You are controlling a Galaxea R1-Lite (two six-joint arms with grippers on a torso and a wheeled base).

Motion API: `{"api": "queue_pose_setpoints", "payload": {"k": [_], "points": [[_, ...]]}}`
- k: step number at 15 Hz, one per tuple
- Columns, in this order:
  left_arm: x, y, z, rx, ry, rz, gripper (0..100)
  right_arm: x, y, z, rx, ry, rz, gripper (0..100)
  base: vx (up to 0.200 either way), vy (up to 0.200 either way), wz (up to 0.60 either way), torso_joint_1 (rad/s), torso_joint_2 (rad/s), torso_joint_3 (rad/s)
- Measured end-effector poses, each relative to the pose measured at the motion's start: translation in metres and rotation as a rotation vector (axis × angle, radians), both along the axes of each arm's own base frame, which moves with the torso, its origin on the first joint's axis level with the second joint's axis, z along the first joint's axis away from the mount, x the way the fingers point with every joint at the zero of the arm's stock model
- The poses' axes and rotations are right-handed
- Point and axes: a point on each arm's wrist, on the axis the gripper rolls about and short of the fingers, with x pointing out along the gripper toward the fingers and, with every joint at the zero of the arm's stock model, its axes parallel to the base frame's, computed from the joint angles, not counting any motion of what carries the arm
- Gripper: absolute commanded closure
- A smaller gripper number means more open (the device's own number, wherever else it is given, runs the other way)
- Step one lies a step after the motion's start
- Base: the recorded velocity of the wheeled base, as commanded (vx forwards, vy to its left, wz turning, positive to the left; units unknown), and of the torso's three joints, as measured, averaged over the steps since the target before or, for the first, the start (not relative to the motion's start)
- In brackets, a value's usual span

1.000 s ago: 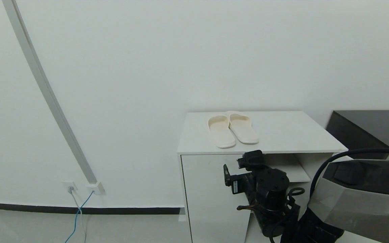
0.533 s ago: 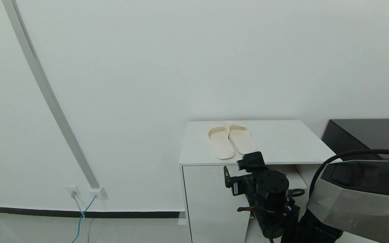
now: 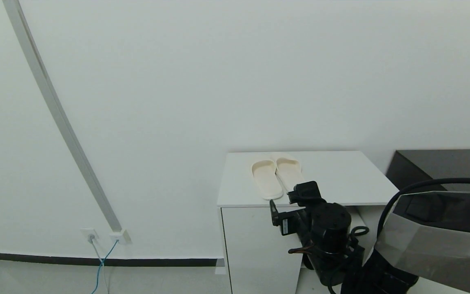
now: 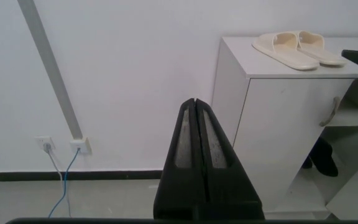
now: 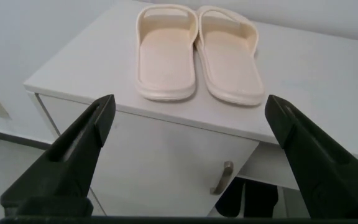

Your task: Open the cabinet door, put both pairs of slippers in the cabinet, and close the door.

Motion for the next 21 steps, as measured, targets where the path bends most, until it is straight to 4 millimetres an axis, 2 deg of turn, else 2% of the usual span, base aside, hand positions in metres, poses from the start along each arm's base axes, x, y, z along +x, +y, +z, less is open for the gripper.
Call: {"api": "queue_pose_setpoints", "payload": {"k": [4, 6, 11, 15, 21], "points": [[0.0, 0.0, 0.0, 0.007, 0.001, -0.001, 100, 0.001, 0.002, 0.02, 0.001, 0.031, 0.001, 0, 0.0, 0.0, 0.0, 0.0, 0.0, 0.0], [0.0, 0.0, 0.0, 0.008, 0.001, -0.001, 100, 0.002, 0.001, 0.026, 0.004, 0.102, -0.004, 0, 0.0, 0.0, 0.0, 0.0, 0.0, 0.0], [0.0, 0.0, 0.0, 0.005, 0.001, -0.004, 100, 0.014, 0.0, 0.048, 0.063, 0.201, 0.062, 0, 0.0, 0.0, 0.0, 0.0, 0.0, 0.0], [0.0, 0.0, 0.0, 0.004, 0.0, -0.006, 100, 0.024, -0.003, 0.052, 0.089, 0.263, 0.107, 0, 0.15, 0.0, 0.0, 0.002, 0.01, 0.001], [0.0, 0.0, 0.0, 0.004, 0.0, -0.006, 100, 0.042, -0.008, 0.033, 0.099, 0.25, 0.071, 0, 0.2, 0.0, 0.0, 0.006, 0.0, 0.002]]}}
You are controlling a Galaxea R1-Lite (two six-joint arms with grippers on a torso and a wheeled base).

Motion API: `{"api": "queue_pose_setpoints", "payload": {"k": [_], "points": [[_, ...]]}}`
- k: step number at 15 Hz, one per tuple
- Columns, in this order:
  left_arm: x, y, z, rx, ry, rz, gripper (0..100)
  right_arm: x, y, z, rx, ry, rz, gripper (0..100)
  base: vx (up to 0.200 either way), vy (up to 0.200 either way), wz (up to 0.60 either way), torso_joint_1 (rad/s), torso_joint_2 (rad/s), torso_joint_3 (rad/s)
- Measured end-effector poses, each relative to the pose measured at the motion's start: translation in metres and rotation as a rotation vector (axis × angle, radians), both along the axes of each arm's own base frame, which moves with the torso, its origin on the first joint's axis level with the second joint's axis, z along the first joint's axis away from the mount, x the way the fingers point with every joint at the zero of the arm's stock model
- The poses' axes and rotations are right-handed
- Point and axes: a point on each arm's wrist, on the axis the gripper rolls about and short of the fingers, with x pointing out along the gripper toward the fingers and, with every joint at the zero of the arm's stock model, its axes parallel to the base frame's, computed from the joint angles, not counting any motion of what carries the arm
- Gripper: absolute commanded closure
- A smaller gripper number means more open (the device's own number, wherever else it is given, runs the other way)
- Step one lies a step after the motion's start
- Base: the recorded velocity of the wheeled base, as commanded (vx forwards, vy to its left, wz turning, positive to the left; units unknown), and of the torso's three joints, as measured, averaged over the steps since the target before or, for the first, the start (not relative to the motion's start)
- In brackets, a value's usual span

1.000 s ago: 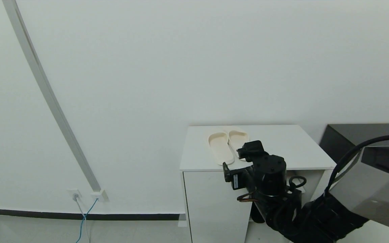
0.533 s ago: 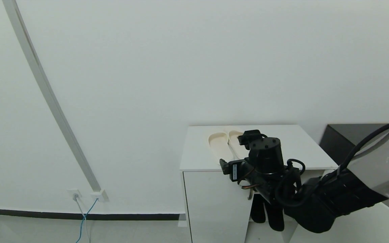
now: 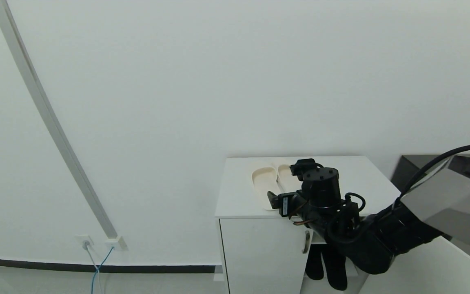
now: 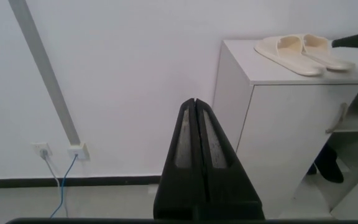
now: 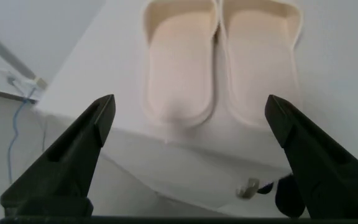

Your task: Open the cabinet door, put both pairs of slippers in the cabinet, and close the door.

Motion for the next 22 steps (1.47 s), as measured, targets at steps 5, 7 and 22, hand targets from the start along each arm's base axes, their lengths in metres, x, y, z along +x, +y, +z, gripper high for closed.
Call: {"api": "queue_pose_setpoints", "payload": {"k": [5, 7, 22], "points": [[0.0, 0.0, 0.0, -0.004, 0.0, 0.001, 100, 0.017, 0.005, -0.021, -0.022, 0.013, 0.0, 0, 0.0, 0.0, 0.0, 0.0, 0.0, 0.0], [0.0, 0.0, 0.0, -0.004, 0.0, 0.001, 100, 0.028, 0.006, -0.026, -0.037, 0.005, 0.0, 0, 0.0, 0.0, 0.0, 0.0, 0.0, 0.0], [0.0, 0.0, 0.0, -0.005, 0.0, 0.002, 100, 0.098, 0.019, -0.047, -0.035, -0.031, 0.048, 0, 0.0, 0.0, 0.0, 0.0, 0.0, 0.0]]}}
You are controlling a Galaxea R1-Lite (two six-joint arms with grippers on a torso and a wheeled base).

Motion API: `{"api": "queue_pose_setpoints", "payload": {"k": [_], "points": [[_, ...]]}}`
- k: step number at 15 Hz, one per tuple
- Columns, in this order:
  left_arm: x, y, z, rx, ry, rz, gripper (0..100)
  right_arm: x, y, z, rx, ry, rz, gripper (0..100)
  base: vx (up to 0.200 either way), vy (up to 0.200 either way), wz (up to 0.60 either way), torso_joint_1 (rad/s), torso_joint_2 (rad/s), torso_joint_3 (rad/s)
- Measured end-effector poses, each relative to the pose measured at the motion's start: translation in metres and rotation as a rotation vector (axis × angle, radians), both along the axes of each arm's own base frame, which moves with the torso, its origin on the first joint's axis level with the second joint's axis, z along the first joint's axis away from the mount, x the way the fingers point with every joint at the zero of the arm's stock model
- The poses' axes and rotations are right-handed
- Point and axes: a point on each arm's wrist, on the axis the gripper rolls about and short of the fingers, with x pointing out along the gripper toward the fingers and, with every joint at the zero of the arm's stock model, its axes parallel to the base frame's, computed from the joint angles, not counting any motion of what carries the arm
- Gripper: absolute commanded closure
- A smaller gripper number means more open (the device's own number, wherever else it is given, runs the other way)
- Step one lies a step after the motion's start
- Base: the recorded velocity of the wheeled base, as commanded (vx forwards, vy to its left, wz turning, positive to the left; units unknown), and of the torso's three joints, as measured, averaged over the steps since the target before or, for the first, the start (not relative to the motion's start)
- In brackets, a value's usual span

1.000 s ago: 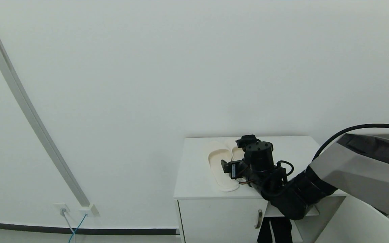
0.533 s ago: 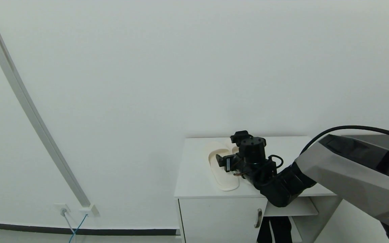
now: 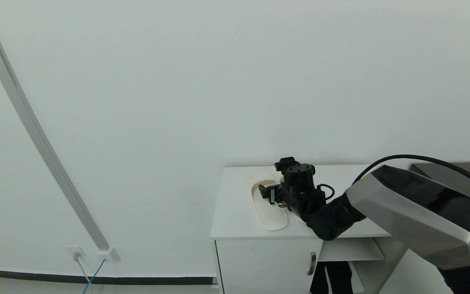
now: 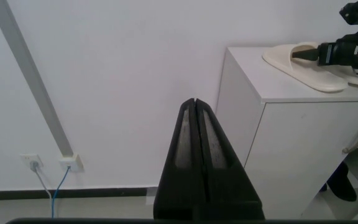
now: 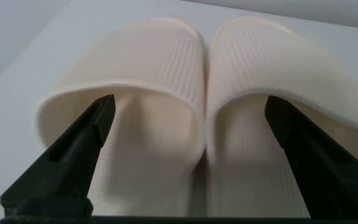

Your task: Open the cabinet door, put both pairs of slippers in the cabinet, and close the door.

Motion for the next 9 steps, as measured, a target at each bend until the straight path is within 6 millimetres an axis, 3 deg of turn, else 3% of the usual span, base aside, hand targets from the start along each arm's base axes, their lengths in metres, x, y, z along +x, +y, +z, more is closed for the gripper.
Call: {"api": "queue_pose_setpoints", "payload": {"k": [1, 9], "points": [[0.0, 0.0, 0.0, 0.0, 0.0, 0.0, 100, 0.0012, 0.001, -0.0017, 0.001, -0.001, 0.001, 100, 0.0, 0.0, 0.0, 0.0, 0.0, 0.0], [0.0, 0.0, 0.0, 0.0, 0.0, 0.0, 100, 0.0051, 0.0041, -0.0042, 0.002, -0.006, 0.003, 100, 0.0, 0.0, 0.0, 0.0, 0.0, 0.0]]}}
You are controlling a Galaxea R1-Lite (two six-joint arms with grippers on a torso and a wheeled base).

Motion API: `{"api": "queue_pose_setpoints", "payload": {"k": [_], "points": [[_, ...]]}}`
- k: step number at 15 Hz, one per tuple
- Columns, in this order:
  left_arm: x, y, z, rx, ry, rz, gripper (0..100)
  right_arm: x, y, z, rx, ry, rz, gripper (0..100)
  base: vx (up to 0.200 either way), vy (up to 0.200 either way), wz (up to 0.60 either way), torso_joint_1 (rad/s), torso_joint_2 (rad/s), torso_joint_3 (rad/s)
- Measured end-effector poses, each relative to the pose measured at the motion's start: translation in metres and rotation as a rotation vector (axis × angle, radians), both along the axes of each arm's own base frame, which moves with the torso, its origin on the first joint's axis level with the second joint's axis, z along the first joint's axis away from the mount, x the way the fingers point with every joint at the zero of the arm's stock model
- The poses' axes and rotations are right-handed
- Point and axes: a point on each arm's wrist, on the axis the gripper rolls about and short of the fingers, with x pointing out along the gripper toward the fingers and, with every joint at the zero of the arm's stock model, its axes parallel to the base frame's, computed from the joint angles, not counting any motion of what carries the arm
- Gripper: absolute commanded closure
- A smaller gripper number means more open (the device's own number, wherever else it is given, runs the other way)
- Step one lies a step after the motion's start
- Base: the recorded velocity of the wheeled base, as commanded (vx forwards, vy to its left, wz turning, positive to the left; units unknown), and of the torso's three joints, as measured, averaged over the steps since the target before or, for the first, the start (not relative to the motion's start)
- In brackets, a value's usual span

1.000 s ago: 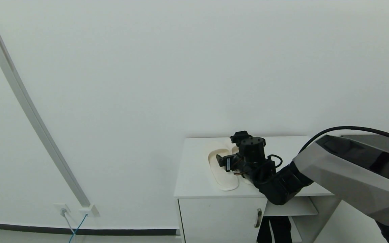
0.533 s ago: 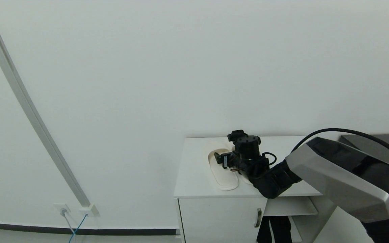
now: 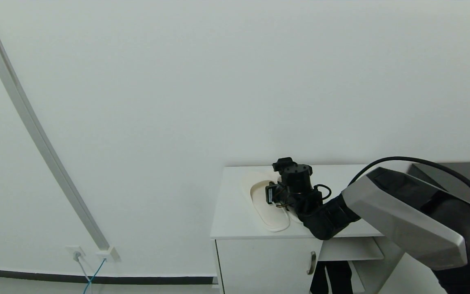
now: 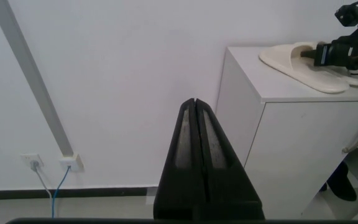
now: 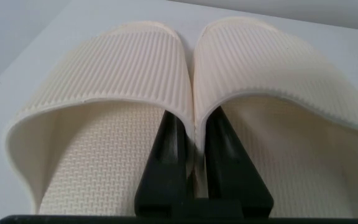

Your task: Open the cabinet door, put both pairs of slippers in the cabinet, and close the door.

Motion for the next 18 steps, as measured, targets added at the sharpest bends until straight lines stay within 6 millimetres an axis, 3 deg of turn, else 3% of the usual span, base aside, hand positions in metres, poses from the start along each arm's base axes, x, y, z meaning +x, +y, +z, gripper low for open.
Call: {"api": "queue_pose_setpoints", "payload": {"k": [3, 7, 14, 18], "points": [[0.0, 0.0, 0.0, 0.0, 0.0, -0.001, 100, -0.006, -0.003, 0.007, 0.001, 0.003, 0.007, 100, 0.0, 0.0, 0.0, 0.0, 0.0, 0.0], [0.0, 0.0, 0.0, 0.001, 0.0, -0.001, 100, -0.028, -0.016, 0.031, 0.014, 0.007, 0.051, 100, 0.0, 0.0, 0.0, 0.0, 0.0, 0.0], [0.0, 0.0, 0.0, 0.001, 0.0, 0.0, 100, -0.095, -0.048, 0.088, 0.034, -0.008, 0.162, 100, 0.0, 0.0, 0.0, 0.0, 0.0, 0.0], [0.0, 0.0, 0.0, 0.001, 0.0, -0.001, 100, -0.134, -0.064, 0.109, 0.01, -0.032, 0.241, 100, 0.0, 0.0, 0.0, 0.0, 0.0, 0.0]]}}
